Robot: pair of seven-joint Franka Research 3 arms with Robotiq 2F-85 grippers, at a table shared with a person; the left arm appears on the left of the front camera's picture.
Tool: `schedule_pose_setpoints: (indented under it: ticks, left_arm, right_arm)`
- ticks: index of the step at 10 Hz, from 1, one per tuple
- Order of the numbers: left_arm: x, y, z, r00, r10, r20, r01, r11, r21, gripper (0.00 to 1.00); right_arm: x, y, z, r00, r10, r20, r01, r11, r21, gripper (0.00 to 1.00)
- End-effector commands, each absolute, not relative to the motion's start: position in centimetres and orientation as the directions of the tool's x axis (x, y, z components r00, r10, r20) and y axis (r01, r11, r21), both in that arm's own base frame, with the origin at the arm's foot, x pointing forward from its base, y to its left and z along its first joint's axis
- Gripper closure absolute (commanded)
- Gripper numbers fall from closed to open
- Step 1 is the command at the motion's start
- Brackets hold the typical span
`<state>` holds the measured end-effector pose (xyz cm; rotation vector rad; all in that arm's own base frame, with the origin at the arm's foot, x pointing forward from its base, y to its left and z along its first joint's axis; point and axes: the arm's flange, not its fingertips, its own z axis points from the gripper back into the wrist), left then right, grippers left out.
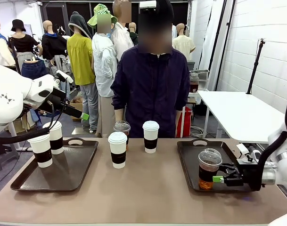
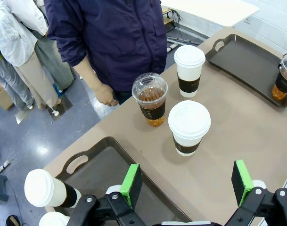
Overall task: Distribute the coffee onto the tray.
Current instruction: Pick up one iced Americano and place it on the right Handle tray, then pick up another iced Americano from the middle of the table and place it on the right Handle tray.
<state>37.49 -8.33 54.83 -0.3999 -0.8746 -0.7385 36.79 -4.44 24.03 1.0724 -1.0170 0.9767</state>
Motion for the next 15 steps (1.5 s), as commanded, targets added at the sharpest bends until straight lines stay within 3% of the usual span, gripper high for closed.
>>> schedule_pose_setpoints:
  ticks: [1, 5, 15]
  left_arm:
    - [37.5, -8.2, 54.8, 0.425, -0.411, 0.806, 0.727, 0.686, -0.032, 0.0]
    - [37.5, -8.2, 54.8, 0.425, -0.411, 0.806, 0.727, 0.686, -0.032, 0.0]
    - [37.5, -8.2, 54.8, 0.425, -0.411, 0.806, 0.727, 0.686, -0.032, 0.0]
  right_arm:
    - [35.1, -5.2, 24.9, 0.265, 0.137, 0.955, -0.942, 0.247, 0.226, 0.0]
    - [34.3, -8.4, 24.4, 0.296, 0.116, 0.948, -0.909, 0.338, 0.243, 0.0]
    - [35.4, -9.2, 24.1, 0.278, 0.112, 0.954, -0.914, 0.338, 0.226, 0.0]
